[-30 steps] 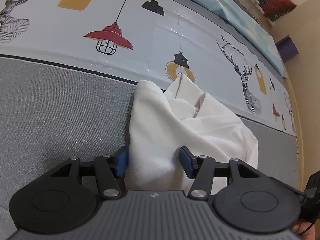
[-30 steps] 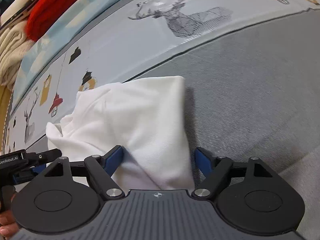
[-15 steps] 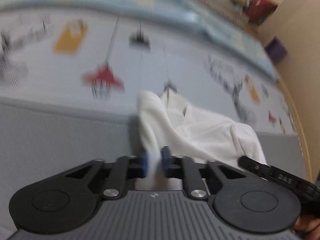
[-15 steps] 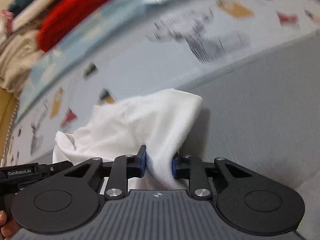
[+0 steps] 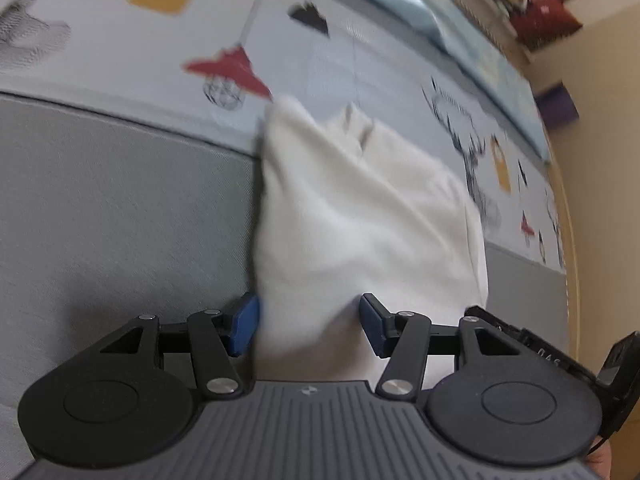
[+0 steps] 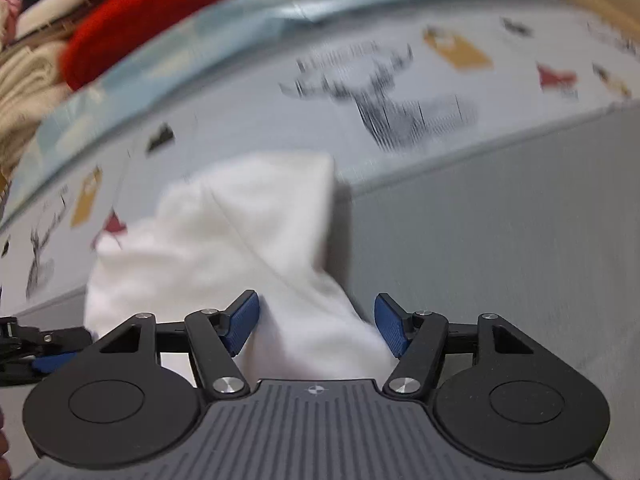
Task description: Fold small clothes
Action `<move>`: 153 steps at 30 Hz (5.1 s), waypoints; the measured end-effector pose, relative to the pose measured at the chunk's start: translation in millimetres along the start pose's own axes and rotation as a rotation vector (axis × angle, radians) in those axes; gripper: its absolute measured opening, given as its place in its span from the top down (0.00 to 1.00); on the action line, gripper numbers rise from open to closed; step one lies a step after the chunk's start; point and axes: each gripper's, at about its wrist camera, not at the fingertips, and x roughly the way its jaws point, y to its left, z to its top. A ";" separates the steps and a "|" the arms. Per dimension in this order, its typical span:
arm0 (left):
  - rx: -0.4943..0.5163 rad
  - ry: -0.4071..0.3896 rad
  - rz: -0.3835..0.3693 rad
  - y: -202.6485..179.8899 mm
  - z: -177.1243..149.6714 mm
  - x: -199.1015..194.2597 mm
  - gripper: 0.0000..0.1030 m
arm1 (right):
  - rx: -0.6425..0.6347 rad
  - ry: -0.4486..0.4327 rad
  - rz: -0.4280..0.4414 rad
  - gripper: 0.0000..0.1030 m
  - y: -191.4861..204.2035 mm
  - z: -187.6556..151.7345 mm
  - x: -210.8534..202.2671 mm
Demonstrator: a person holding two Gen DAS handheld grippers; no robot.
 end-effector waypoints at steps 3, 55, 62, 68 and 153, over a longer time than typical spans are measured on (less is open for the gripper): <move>-0.009 0.012 0.041 -0.4 -4.4 12.9 0.40 | 0.003 0.016 0.019 0.35 -3.4 -5.6 -5.9; 0.457 -0.527 0.470 -66.1 -166.1 -161.8 0.06 | -0.413 -0.386 -0.026 0.19 52.3 -116.1 -171.1; 0.461 -0.487 0.399 -84.7 -239.3 -143.3 0.00 | -0.490 -0.364 -0.031 0.15 57.3 -167.3 -182.6; 0.419 -0.466 0.400 -79.3 -237.6 -132.0 0.00 | -0.484 -0.303 -0.057 0.15 56.2 -170.2 -174.7; 0.374 -0.451 0.361 -71.0 -230.6 -122.5 0.00 | -0.400 -0.218 -0.019 0.14 48.9 -163.1 -160.6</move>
